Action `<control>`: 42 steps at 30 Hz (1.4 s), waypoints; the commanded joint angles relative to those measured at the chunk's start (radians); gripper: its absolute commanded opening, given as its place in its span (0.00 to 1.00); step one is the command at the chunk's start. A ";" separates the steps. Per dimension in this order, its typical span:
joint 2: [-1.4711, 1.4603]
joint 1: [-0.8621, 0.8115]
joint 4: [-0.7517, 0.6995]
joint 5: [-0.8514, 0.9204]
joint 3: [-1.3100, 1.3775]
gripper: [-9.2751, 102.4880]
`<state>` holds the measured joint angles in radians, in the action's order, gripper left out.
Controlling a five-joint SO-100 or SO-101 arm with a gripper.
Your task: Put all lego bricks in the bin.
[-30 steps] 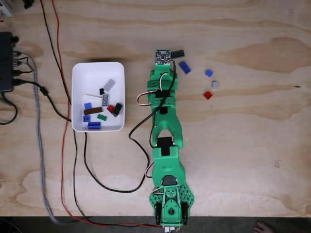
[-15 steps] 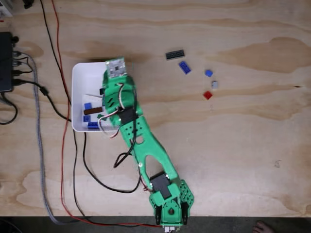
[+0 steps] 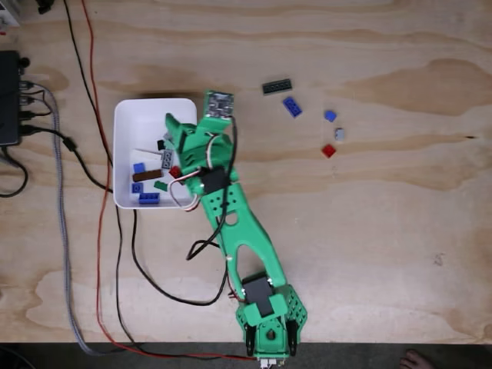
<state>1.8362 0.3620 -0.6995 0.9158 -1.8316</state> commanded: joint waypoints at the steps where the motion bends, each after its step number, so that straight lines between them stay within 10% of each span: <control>1: 0.143 -0.028 0.089 0.071 -0.141 0.35; 11: -0.201 -0.368 0.124 -0.219 -0.003 0.30; 24: -0.893 -0.313 -0.376 -0.557 0.991 0.28; 42: -1.092 -0.420 -0.285 -0.578 1.132 0.25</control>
<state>0.7394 -0.0245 -1.0063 0.3022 -0.8099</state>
